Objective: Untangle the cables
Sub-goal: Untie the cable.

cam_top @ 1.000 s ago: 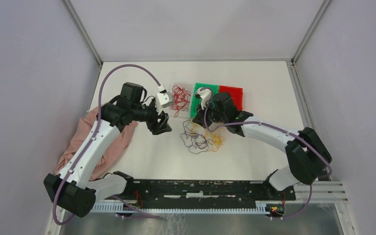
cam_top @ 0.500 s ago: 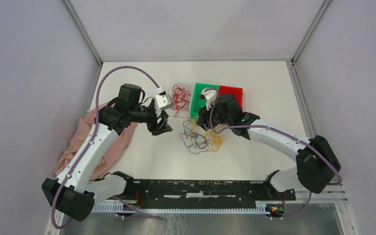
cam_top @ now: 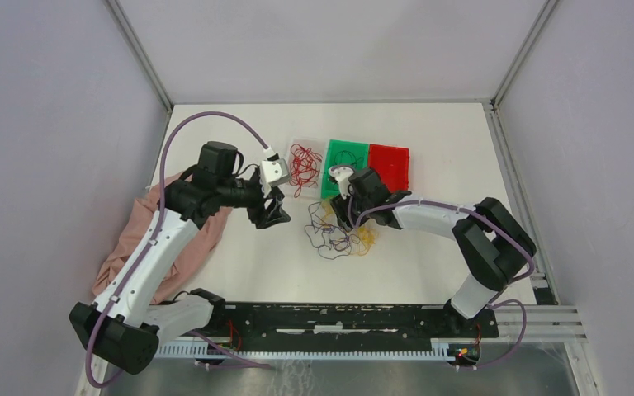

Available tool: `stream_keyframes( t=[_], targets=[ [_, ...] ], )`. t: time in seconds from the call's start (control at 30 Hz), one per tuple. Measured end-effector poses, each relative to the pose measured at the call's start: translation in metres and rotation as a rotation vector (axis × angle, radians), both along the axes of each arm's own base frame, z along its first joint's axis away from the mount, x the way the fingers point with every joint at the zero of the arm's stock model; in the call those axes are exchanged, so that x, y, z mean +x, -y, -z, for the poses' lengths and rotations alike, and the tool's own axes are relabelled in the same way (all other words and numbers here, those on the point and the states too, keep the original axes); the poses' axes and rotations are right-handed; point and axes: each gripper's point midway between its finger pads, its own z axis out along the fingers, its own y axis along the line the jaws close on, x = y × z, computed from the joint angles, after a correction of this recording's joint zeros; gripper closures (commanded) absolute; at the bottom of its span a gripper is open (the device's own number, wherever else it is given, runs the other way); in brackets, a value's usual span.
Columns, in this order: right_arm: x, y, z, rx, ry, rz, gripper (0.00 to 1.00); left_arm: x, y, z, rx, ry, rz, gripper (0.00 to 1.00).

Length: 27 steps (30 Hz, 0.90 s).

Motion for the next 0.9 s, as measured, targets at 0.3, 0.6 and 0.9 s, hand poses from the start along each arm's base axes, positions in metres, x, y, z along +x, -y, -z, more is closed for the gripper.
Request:
stream_keyframes(
  t=[0.3, 0.6, 0.9],
  targets=[
    [0.013, -0.003, 0.008, 0.009, 0.017, 0.029, 0.77, -0.002, 0.000, -0.003, -0.005, 0.010, 0.001, 0.32],
    [0.001, -0.018, -0.044, 0.186, 0.085, -0.032, 0.98, -0.006, -0.001, -0.004, -0.005, 0.012, 0.013, 0.31],
    [-0.033, -0.036, -0.162, 0.501, 0.222, -0.174, 0.99, -0.008, 0.004, -0.008, -0.026, 0.034, 0.047, 0.18]
  ],
)
